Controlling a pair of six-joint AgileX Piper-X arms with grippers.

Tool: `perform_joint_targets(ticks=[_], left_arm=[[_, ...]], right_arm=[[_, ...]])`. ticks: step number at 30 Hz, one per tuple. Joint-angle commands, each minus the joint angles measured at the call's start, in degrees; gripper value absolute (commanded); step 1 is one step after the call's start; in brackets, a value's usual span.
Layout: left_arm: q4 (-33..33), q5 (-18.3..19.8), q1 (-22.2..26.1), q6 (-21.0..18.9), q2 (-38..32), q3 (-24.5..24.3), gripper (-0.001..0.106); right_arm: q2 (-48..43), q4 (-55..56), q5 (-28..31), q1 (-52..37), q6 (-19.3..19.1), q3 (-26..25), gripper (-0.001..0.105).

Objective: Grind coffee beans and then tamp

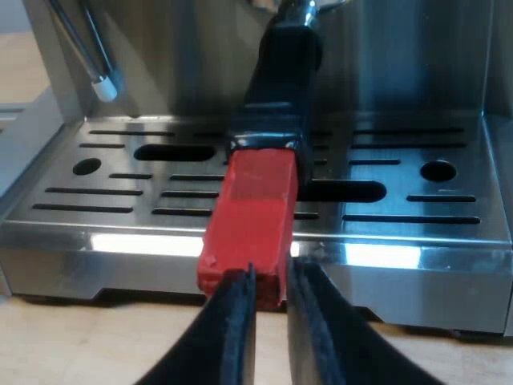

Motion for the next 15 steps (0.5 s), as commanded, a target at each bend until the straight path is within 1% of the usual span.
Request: perform_joint_targets(ticks=[1,4,6,8,9,10,12,15], left_arm=[[-0.8,0.9,-0.3,-0.1,-0.3,-0.4,0.072],[-0.8,0.9,-0.3,-0.1,-0.3,-0.4,0.072],[-0.8,0.9,-0.3,-0.1,-0.3,-0.4,0.072],[-0.8,0.9,-0.3,-0.1,-0.3,-0.4,0.072],[-0.8,0.9,-0.3,-0.1,-0.3,-0.4,0.072],[-0.8,0.9,-0.3,-0.1,-0.3,-0.4,0.072],[-0.8,0.9,-0.3,-0.1,-0.3,-0.4,0.072],[-0.8,0.9,-0.3,-0.1,-0.3,-0.4,0.072]], right_arm=[[-0.2,-1.1,2.8,-2.3,-0.9,-0.2,0.012],[-0.2,-2.7,6.6,-2.4,-1.7,-0.2,0.012],[-0.2,-4.5,7.9,-2.4,-3.5,-0.2,0.012],[-0.2,-5.2,8.2,-2.4,-4.3,-0.2,0.012],[-0.2,-6.2,8.6,-2.4,-5.3,-0.2,0.012],[-0.2,-9.4,9.1,-2.5,-8.7,-0.2,0.012],[-0.2,-10.5,9.1,-2.6,-9.9,-0.2,0.012],[-0.2,-10.3,9.0,-2.6,-10.1,-0.2,0.012]])
